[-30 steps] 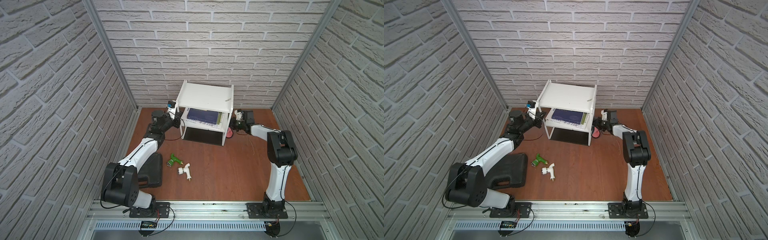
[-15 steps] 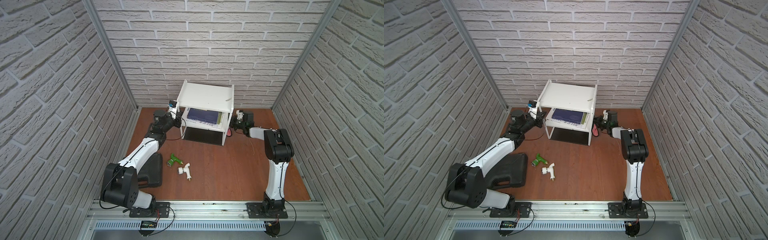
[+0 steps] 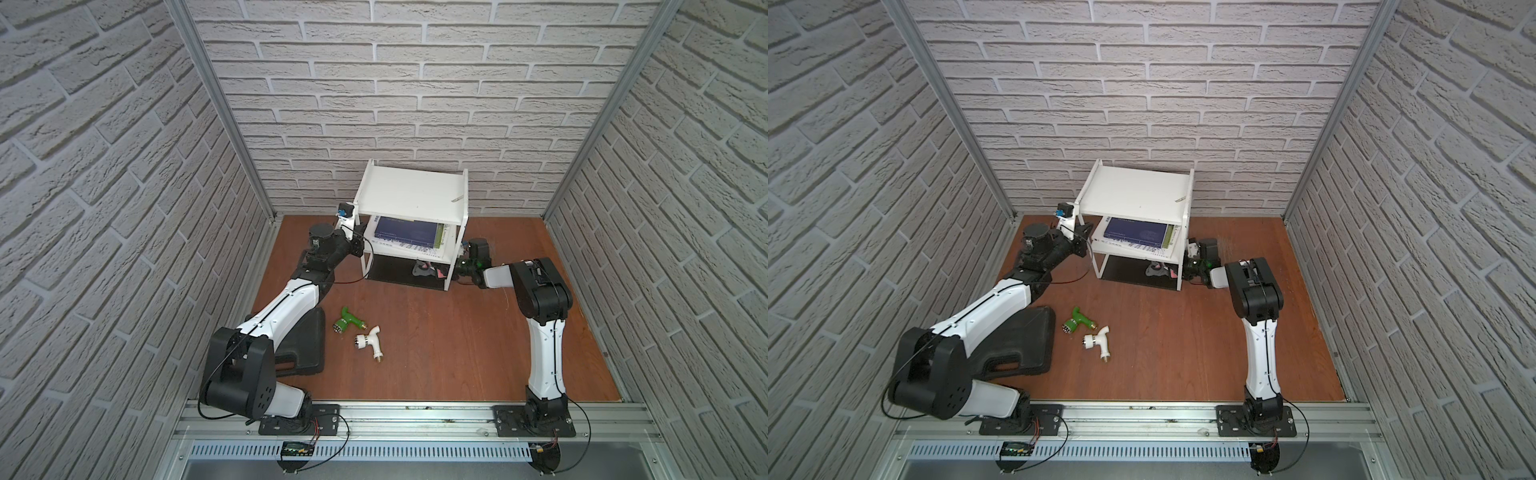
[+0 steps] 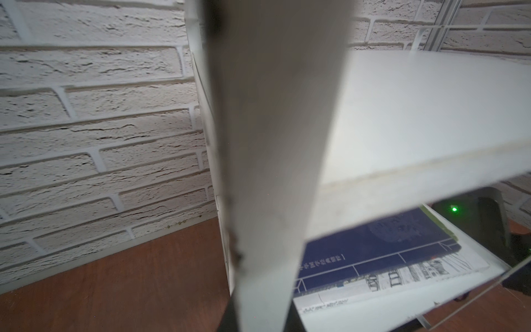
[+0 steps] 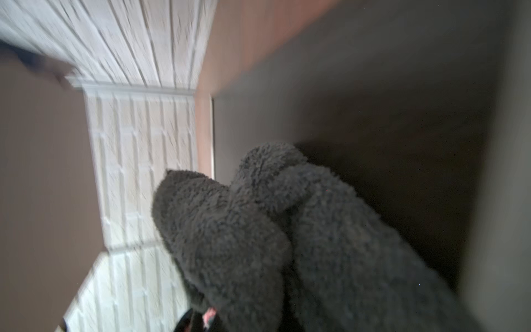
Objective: Wipe the bookshelf clean with a cloth
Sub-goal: Wipe the dust from the shelf.
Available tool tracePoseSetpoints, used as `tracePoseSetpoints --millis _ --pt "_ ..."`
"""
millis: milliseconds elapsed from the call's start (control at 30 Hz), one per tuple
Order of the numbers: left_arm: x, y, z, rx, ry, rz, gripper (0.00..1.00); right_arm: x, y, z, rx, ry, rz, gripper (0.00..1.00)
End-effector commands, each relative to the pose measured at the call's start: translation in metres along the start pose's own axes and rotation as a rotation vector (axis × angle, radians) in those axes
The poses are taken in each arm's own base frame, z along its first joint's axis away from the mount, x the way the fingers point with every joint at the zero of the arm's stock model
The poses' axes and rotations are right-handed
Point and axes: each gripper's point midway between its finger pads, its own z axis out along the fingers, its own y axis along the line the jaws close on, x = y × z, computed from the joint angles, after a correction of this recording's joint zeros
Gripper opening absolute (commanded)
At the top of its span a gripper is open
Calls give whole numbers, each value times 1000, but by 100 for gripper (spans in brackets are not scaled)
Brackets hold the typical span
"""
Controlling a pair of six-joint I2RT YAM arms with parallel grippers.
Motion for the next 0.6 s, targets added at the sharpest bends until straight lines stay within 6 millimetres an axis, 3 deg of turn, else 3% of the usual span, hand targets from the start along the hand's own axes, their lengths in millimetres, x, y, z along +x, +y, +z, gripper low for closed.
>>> tracePoseSetpoints --millis 0,67,133,233,333,467,533,567 --pt "106 19 -2 -109 318 -115 0 30 -31 -6 174 126 48 2" --pt "106 19 -1 -110 320 -114 0 -17 -49 -9 176 -16 208 3" --pt "106 20 -2 -115 318 -118 0 -55 -53 -3 92 -138 313 3" --pt "107 16 -4 -115 313 -114 0 -78 -30 13 -4 -184 271 3" --pt "112 14 -5 -120 319 -118 0 -65 -17 26 -30 -176 241 3" --pt "115 14 -5 -122 321 -128 0 17 3 52 -65 90 204 3" --pt "113 13 -5 -121 315 -127 0 41 -1 40 -73 161 219 2" --pt "111 14 -5 -121 311 -125 0 35 -10 26 -57 124 239 3"
